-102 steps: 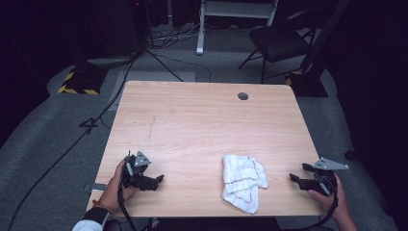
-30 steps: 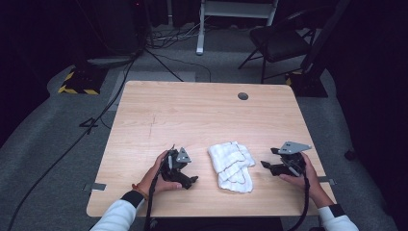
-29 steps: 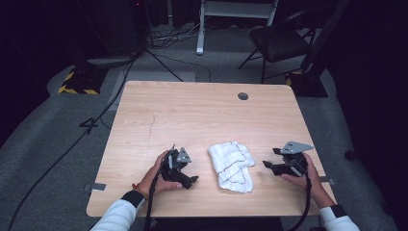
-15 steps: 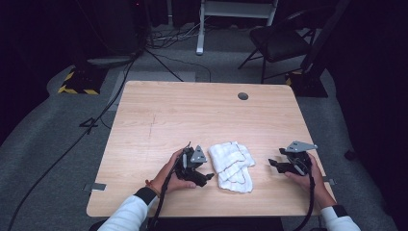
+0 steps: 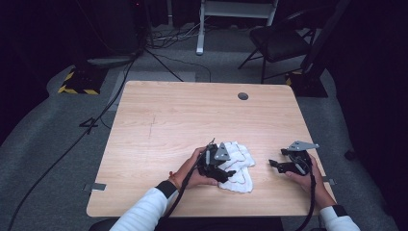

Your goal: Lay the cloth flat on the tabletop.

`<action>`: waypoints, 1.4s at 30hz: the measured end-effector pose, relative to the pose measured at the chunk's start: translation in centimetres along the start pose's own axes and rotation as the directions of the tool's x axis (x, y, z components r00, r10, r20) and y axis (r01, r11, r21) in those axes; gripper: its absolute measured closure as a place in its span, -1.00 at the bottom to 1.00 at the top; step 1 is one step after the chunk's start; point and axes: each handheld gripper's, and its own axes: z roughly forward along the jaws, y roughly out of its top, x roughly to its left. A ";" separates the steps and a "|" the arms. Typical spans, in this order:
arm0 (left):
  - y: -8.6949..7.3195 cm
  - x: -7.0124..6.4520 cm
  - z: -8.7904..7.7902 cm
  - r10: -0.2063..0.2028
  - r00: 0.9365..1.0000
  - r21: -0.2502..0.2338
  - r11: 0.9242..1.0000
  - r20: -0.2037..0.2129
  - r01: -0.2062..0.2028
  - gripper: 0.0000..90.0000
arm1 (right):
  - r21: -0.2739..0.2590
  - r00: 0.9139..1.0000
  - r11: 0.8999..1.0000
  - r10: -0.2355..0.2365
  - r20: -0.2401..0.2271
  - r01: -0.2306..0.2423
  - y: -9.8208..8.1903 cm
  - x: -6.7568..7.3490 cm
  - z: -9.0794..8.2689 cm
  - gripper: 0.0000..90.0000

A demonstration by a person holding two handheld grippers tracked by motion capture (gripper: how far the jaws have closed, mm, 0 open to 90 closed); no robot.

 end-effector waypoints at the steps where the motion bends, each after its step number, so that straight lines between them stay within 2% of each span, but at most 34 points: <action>1: 0.2 -0.1 0.4 0.001 1.000 0.004 1.000 0.005 -0.001 -0.31 | -0.002 1.000 1.000 -0.002 0.001 0.002 0.0 0.0 0.0 -0.50; 3: 0.7 -0.3 1.6 0.013 1.000 0.036 0.999 0.007 -0.013 -0.31 | -0.003 1.000 1.000 0.001 0.004 -0.001 0.0 0.0 0.0 -0.52; 8: 1.0 -0.2 3.0 0.017 0.999 0.051 0.999 0.031 -0.019 -0.33 | -0.022 1.000 1.000 0.004 0.005 -0.004 -0.2 0.1 0.1 -0.50; 10: 1.2 0.0 3.9 0.011 0.999 0.061 0.998 0.034 -0.013 -0.25 | -0.030 1.000 1.000 0.004 0.006 -0.004 -0.3 0.2 0.1 -0.49; 13: 1.4 0.0 4.6 0.024 1.000 0.101 0.995 -0.005 -0.023 -0.04 | -0.030 1.000 1.000 0.005 0.007 -0.005 -0.3 0.2 0.1 -0.49; 14: 1.4 0.0 4.6 0.024 1.000 0.101 0.995 -0.005 -0.023 0.06 | -0.030 1.000 1.000 0.005 0.007 -0.005 -0.3 0.2 0.1 -0.49; 15: 1.3 0.0 4.8 0.037 0.999 0.117 0.993 -0.023 -0.034 0.18 | -0.030 1.000 1.000 0.007 0.008 -0.006 -0.2 0.3 0.1 -0.49; 20: 1.2 0.4 4.6 0.083 0.996 0.128 0.989 -0.024 -0.080 0.60 | -0.030 1.000 1.000 0.006 0.010 -0.006 -0.2 0.3 0.1 -0.49; 23: 1.3 0.5 4.1 0.099 0.995 0.114 0.989 -0.031 -0.095 0.81 | -0.029 1.000 1.000 0.007 0.011 -0.007 -0.2 0.3 0.1 -0.49; 25: 1.3 0.6 3.8 0.102 0.994 0.102 0.990 -0.033 -0.098 0.85 | -0.029 1.000 1.000 0.007 0.011 -0.006 -0.2 0.3 0.1 -0.49; 26: 1.4 0.7 3.1 0.105 0.994 0.081 0.992 -0.037 -0.102 0.88 | -0.028 1.000 1.000 0.007 0.011 -0.007 -0.2 0.3 0.1 -0.49; 28: 1.4 0.8 2.3 0.105 0.993 0.063 0.993 -0.057 -0.102 0.89 | -0.028 1.000 1.000 0.008 0.012 -0.007 -0.2 0.3 0.1 -0.49; 32: 1.3 1.6 0.1 0.074 0.993 0.012 0.997 -0.088 -0.074 0.88 | -0.027 1.000 1.000 0.009 0.014 -0.008 -0.2 0.3 0.1 -0.49; 33: 1.3 1.6 0.1 0.074 0.993 0.012 0.997 -0.088 -0.074 0.88 | -0.027 1.000 1.000 0.009 0.014 -0.009 -0.2 0.3 0.1 -0.49; 40: -1.1 2.2 -3.4 0.058 0.990 0.006 0.998 -0.127 -0.058 0.89 | -0.026 1.000 1.000 0.006 0.011 -0.006 -0.2 0.3 0.1 -0.46; 41: -1.1 2.2 -3.4 0.058 0.990 0.006 0.998 -0.127 -0.058 0.89 | -0.025 1.000 1.000 0.005 0.011 -0.004 -0.2 0.3 0.1 -0.45; 42: -2.1 2.5 -4.4 0.038 0.992 0.003 0.999 -0.121 -0.038 0.89 | -0.025 1.000 1.000 0.005 0.010 -0.005 -0.2 0.4 0.1 -0.45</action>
